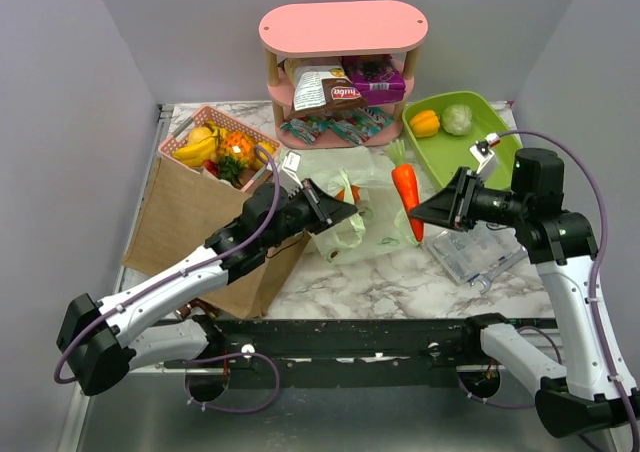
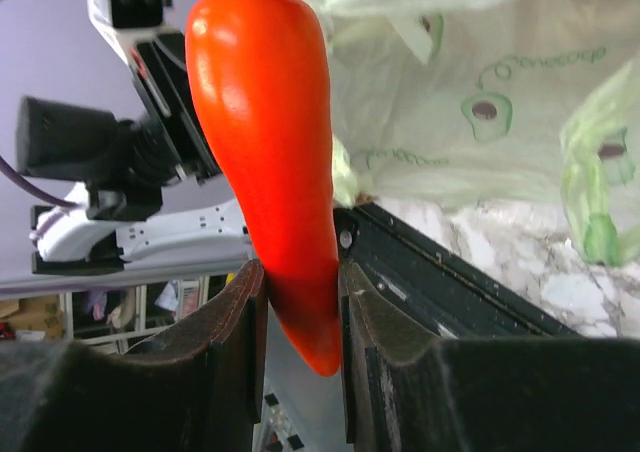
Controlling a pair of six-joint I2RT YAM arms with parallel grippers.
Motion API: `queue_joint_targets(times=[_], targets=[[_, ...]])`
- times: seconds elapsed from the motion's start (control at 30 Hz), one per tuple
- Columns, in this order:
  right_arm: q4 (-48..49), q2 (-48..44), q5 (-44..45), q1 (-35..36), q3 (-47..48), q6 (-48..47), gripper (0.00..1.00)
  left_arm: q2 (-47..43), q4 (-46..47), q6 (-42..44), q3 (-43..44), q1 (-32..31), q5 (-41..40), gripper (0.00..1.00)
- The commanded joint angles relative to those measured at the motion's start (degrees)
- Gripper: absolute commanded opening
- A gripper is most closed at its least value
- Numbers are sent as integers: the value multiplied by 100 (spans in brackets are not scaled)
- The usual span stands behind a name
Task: Place the food into the grocery bag and tie it
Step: Place the fake vegetable into the grocery bag.
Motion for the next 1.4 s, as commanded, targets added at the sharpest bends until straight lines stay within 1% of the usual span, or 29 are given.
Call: queue_joint_targets(times=[0.0, 0.3, 0.53, 0.77, 1.0, 1.17, 1.27, 1.37], targets=[[-720, -247, -90, 112, -299, -264, 1, 193, 264, 136, 306, 222, 169, 0], [-1075, -422, -166, 396, -752, -396, 1, 532, 443, 134, 606, 649, 491, 0], [-1314, -224, 287, 644, -965, -616, 1, 727, 561, 58, 688, 721, 672, 0], [-1091, 64, 450, 730, -1039, -587, 1, 732, 608, -22, 626, 733, 749, 0], [-991, 939, 881, 739, -502, -567, 1, 595, 600, -112, 507, 732, 939, 0], [-472, 1516, 919, 781, -76, -248, 1, 354, 506, -105, 300, 731, 985, 0], [-25, 1887, 918, 947, 51, 36, 1, 192, 451, -77, 164, 733, 963, 0], [80, 2331, 1190, 1220, 255, 136, 1, 30, 401, -38, 37, 733, 939, 0]])
